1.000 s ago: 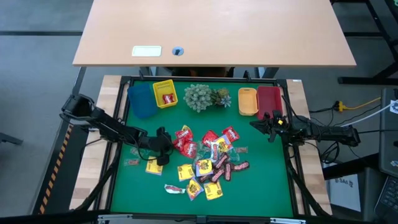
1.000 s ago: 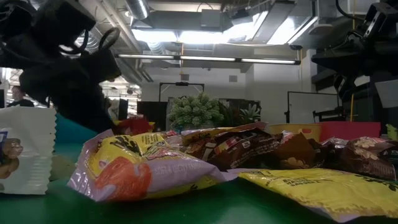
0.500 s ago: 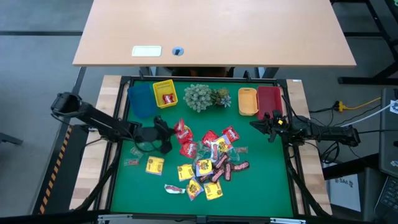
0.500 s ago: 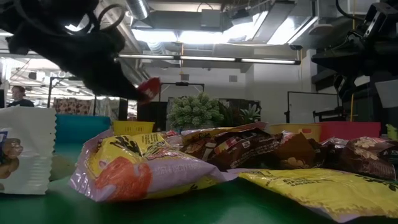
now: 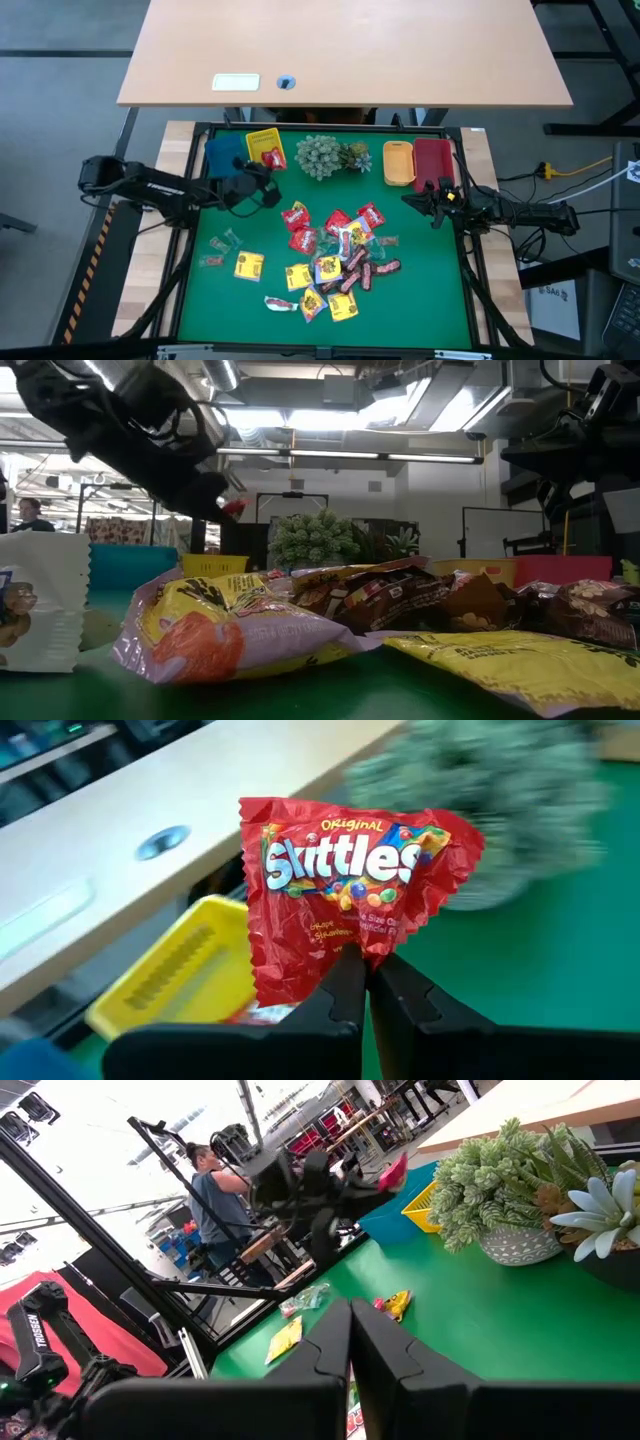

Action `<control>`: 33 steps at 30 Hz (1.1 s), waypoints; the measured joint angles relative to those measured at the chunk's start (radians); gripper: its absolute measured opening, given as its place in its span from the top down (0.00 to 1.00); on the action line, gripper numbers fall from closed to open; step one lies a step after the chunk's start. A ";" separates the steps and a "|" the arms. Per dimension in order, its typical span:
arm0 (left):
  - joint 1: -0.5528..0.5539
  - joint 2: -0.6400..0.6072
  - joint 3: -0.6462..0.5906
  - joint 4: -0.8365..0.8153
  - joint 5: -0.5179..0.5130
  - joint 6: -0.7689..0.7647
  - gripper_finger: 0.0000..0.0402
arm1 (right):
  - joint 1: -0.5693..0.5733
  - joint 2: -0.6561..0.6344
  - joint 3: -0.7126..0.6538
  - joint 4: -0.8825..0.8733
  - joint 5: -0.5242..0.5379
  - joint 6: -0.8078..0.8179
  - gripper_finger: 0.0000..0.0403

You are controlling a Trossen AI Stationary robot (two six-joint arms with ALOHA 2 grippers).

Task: Sort candy
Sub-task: Put the red candy into the yellow bin, then put the yellow candy into the orange bin

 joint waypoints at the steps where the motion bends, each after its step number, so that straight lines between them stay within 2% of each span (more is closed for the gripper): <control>1: 0.021 0.000 0.000 0.000 0.000 0.000 1.00 | 0.000 0.000 0.000 0.000 0.000 0.000 0.97; 7: 0.111 0.000 0.000 0.000 0.016 -0.001 1.00 | 0.000 0.000 0.000 0.000 0.000 0.000 0.97; 14: 0.150 0.000 0.000 0.000 0.021 -0.009 1.00 | 0.000 0.000 0.000 0.000 0.000 0.000 0.97; 18: 0.173 0.000 0.000 0.000 0.070 -0.023 0.98 | 0.000 0.000 0.000 0.000 0.000 0.000 0.97; 29: 0.218 0.000 0.000 0.001 0.073 -0.057 0.67 | 0.000 0.000 0.000 0.000 0.000 0.000 0.97; 33: 0.217 0.000 0.000 0.001 0.090 -0.102 0.60 | 0.000 0.000 0.000 0.000 0.000 0.000 0.97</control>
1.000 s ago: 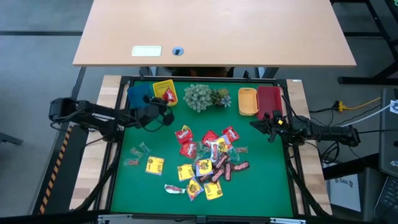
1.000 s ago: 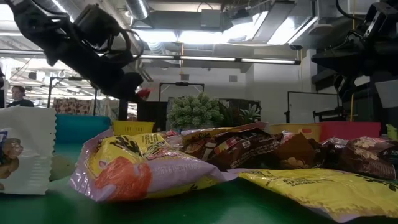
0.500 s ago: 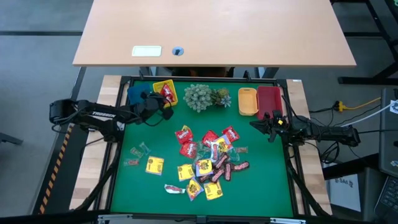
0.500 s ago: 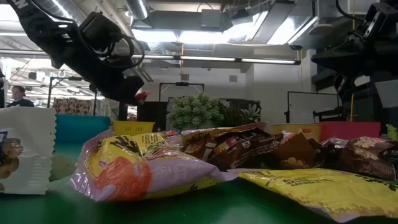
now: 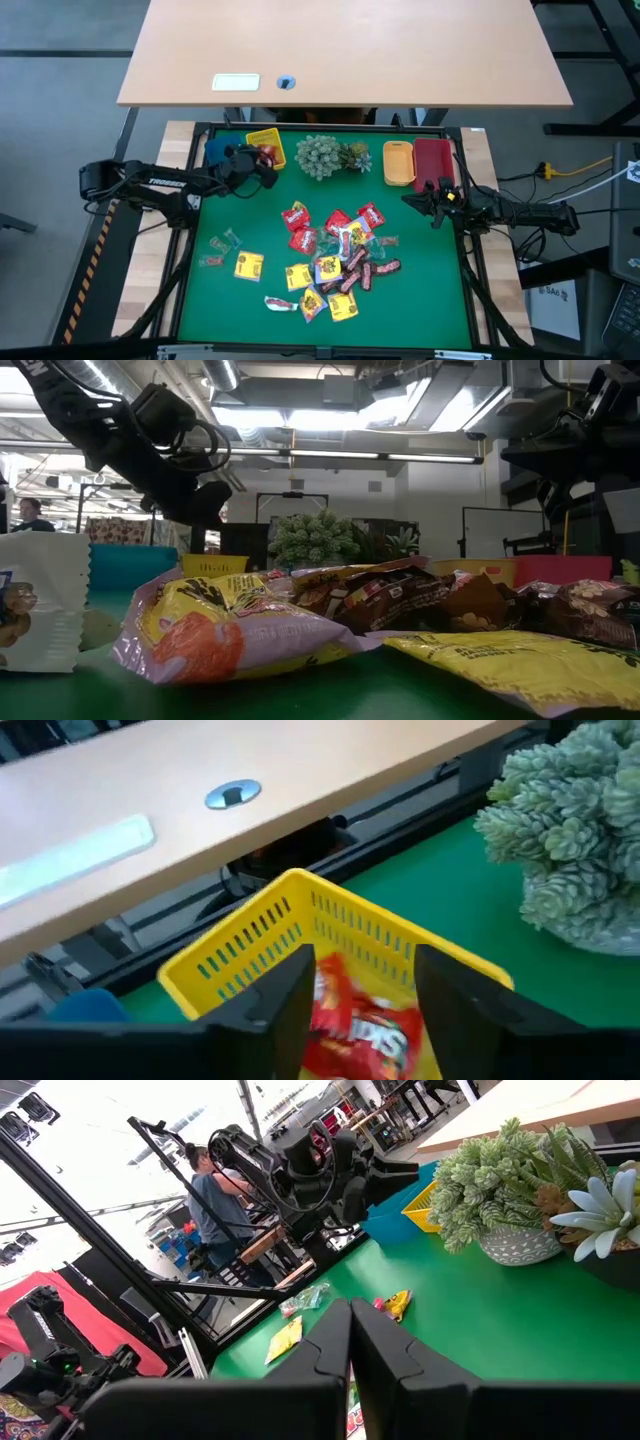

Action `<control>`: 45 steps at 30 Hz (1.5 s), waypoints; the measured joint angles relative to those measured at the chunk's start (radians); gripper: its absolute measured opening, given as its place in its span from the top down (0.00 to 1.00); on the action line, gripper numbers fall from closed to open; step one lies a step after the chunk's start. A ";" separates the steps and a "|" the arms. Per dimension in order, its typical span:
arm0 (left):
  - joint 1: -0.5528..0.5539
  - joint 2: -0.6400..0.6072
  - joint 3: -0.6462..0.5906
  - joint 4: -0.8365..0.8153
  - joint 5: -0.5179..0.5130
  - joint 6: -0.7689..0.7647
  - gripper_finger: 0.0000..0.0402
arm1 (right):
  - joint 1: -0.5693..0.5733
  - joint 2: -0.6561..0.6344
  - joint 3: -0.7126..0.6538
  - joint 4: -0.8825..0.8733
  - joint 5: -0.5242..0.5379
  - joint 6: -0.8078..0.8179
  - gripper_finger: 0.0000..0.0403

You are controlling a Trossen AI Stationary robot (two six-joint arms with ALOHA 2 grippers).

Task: Sort candy
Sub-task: Put the yellow candy into the orange bin

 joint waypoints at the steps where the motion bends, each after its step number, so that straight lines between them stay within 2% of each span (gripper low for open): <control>1: 0.000 0.000 0.000 0.001 0.033 -0.016 0.59 | 0.000 0.000 0.000 0.000 0.000 0.000 0.97; 9: -0.029 0.000 0.000 0.004 0.468 -0.091 0.58 | 0.000 0.000 0.000 0.000 0.000 0.000 0.97; 13: -0.095 0.000 0.000 0.006 0.587 -0.094 0.58 | 0.000 0.000 0.000 0.000 0.000 0.000 0.97; 18: -0.196 0.002 0.000 0.009 0.599 -0.110 0.58 | 0.000 0.000 0.000 0.000 0.000 0.000 0.97; 22: -0.261 0.003 0.000 0.004 0.572 -0.109 0.58 | 0.000 0.000 0.000 0.000 0.000 0.000 0.97; 28: -0.323 0.003 0.000 0.003 0.522 -0.059 0.58 | 0.000 0.000 0.000 0.000 0.000 0.000 0.97; 33: -0.364 0.003 0.000 0.003 0.523 -0.058 0.58 | 0.000 0.000 0.000 0.000 0.000 0.000 0.97; 36: -0.407 0.003 0.000 -0.002 0.552 -0.059 0.58 | 0.000 0.000 0.000 0.000 0.000 0.000 0.97; 40: -0.483 0.003 0.002 -0.031 0.643 -0.072 0.58 | 0.000 0.000 0.000 0.000 0.000 0.000 0.97; 45: -0.593 0.003 0.002 -0.127 0.691 -0.217 0.58 | 0.000 0.000 0.000 0.000 0.000 0.000 0.97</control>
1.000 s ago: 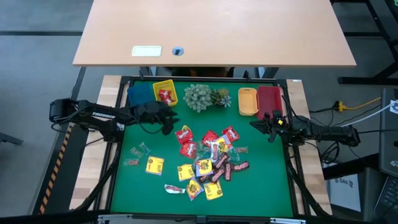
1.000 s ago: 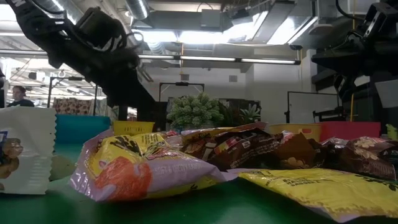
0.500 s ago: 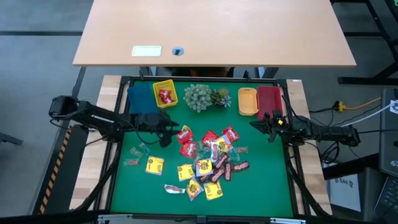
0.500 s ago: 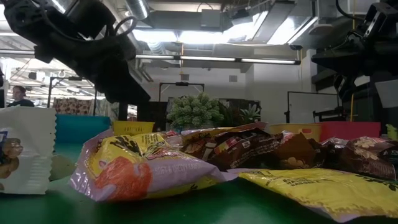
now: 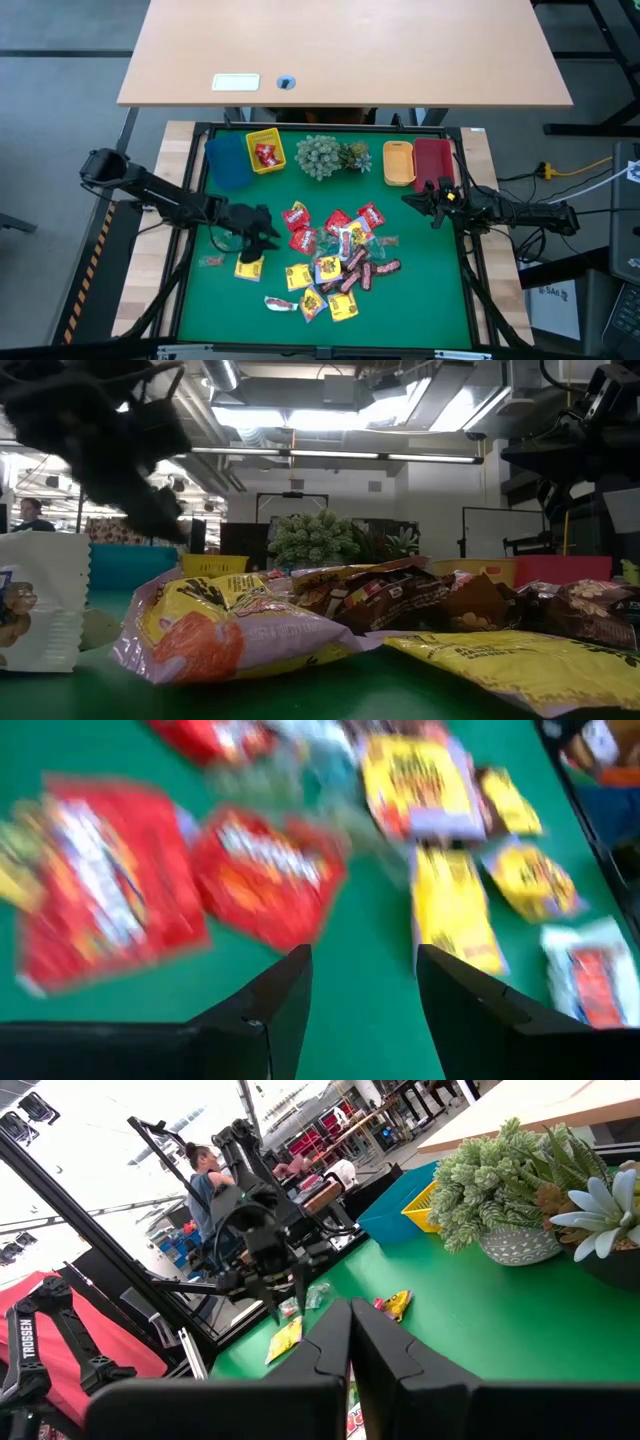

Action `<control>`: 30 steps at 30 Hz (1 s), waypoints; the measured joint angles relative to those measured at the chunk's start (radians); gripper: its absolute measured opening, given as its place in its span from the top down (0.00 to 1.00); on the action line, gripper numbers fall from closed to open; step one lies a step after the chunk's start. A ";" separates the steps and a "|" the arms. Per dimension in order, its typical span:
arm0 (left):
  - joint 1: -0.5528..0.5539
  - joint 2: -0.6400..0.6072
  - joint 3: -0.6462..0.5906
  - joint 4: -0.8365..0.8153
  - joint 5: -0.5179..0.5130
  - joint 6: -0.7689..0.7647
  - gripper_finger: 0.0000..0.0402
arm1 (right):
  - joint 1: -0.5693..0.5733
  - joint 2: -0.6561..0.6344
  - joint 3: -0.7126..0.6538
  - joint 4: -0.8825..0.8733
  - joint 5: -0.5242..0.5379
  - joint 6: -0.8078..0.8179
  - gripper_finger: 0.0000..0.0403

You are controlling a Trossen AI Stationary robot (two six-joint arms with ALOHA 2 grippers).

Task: Sort candy
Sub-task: Put the yellow candy into the orange bin

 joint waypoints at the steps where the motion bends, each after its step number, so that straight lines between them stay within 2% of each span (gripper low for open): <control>1: -0.022 0.000 0.000 -0.023 0.001 -0.030 0.58 | 0.000 0.000 0.000 0.000 0.000 0.000 0.97; 10: -0.166 0.000 0.000 -0.156 -0.014 -0.216 0.58 | 0.000 0.000 0.000 0.000 0.000 0.000 0.97; 14: -0.212 0.000 0.000 -0.193 -0.016 -0.247 0.58 | 0.000 0.000 0.000 0.000 0.000 0.000 0.97; 24: -0.295 0.000 0.000 -0.257 -0.187 -0.261 0.58 | 0.000 0.000 0.000 0.000 0.000 0.000 0.97; 30: -0.335 0.045 0.000 -0.270 -0.223 -0.260 0.58 | 0.000 0.000 0.000 0.000 0.000 0.000 0.97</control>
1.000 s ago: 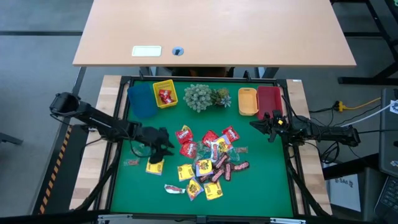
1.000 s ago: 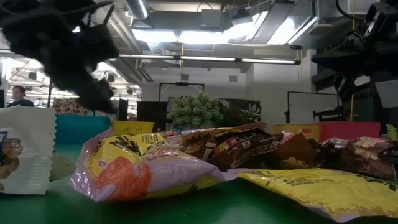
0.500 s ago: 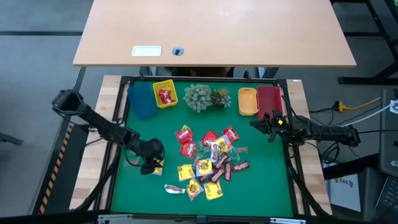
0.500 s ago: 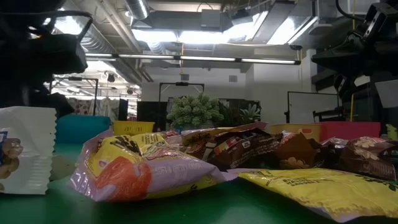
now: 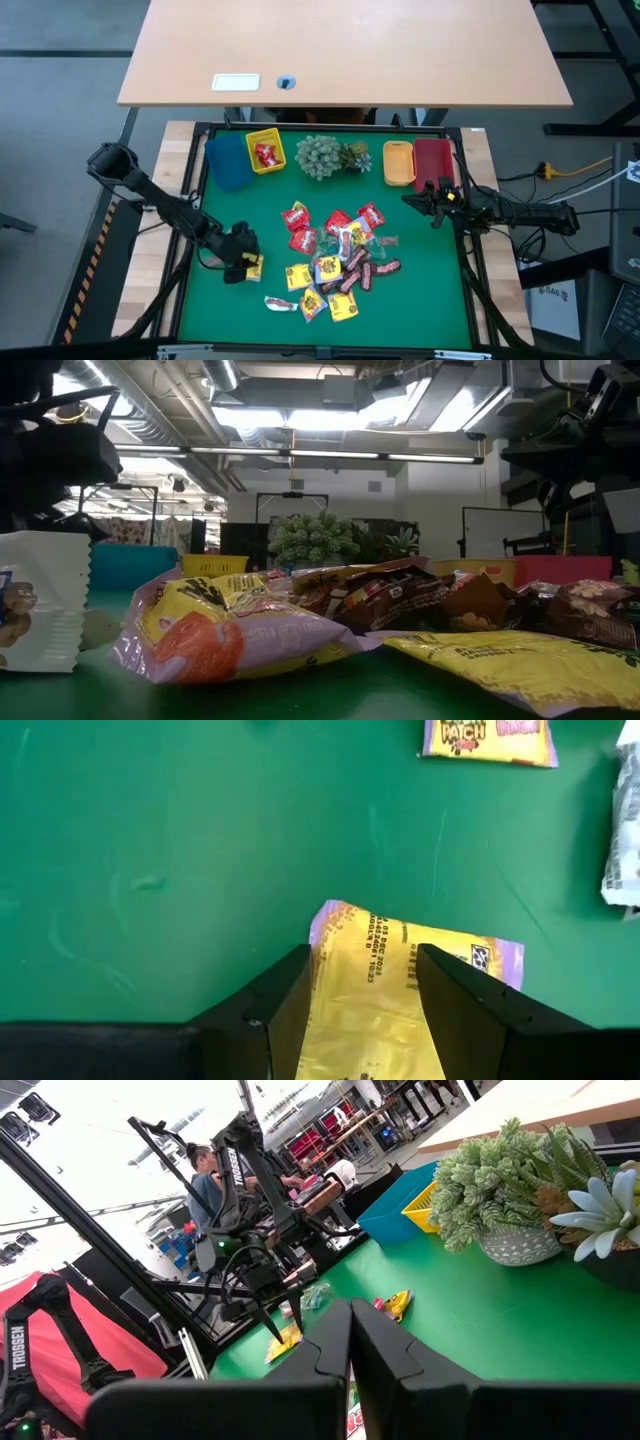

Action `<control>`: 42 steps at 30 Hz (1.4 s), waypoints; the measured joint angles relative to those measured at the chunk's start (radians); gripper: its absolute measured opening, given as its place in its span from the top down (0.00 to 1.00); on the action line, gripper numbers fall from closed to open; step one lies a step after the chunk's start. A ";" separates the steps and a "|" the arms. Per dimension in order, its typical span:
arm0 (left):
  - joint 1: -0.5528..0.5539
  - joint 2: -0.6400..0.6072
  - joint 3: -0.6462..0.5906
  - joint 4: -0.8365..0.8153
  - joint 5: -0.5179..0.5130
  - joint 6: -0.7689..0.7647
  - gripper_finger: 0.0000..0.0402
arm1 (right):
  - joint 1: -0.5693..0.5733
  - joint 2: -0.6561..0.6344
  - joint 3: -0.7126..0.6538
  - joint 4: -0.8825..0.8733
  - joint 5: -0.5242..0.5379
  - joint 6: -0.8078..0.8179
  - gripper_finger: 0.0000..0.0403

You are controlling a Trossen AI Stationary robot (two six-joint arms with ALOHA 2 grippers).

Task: Sort candy
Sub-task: Put the yellow candy into the orange bin

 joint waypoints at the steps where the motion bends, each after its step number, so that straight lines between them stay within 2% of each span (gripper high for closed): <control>1: -0.005 0.016 0.001 0.003 -0.002 0.000 0.58 | 0.000 0.000 0.000 0.000 0.000 0.000 0.97; 9: -0.029 0.110 0.008 0.044 -0.037 0.003 0.60 | 0.000 0.000 0.000 0.000 0.000 0.000 0.97; 24: -0.034 0.123 -0.002 0.183 -0.059 0.047 0.98 | 0.000 0.000 0.000 0.000 0.000 0.000 0.97; 31: -0.008 0.124 -0.005 0.319 -0.111 0.049 1.00 | 0.000 0.000 -0.002 0.028 -0.072 0.020 0.95; 35: 0.024 0.124 -0.005 0.391 -0.146 0.055 1.00 | 0.000 0.000 -0.002 0.030 -0.078 0.090 0.88; 42: 0.098 0.122 -0.004 0.560 -0.259 0.109 1.00 | 0.000 0.000 -0.002 0.057 -0.078 0.225 0.65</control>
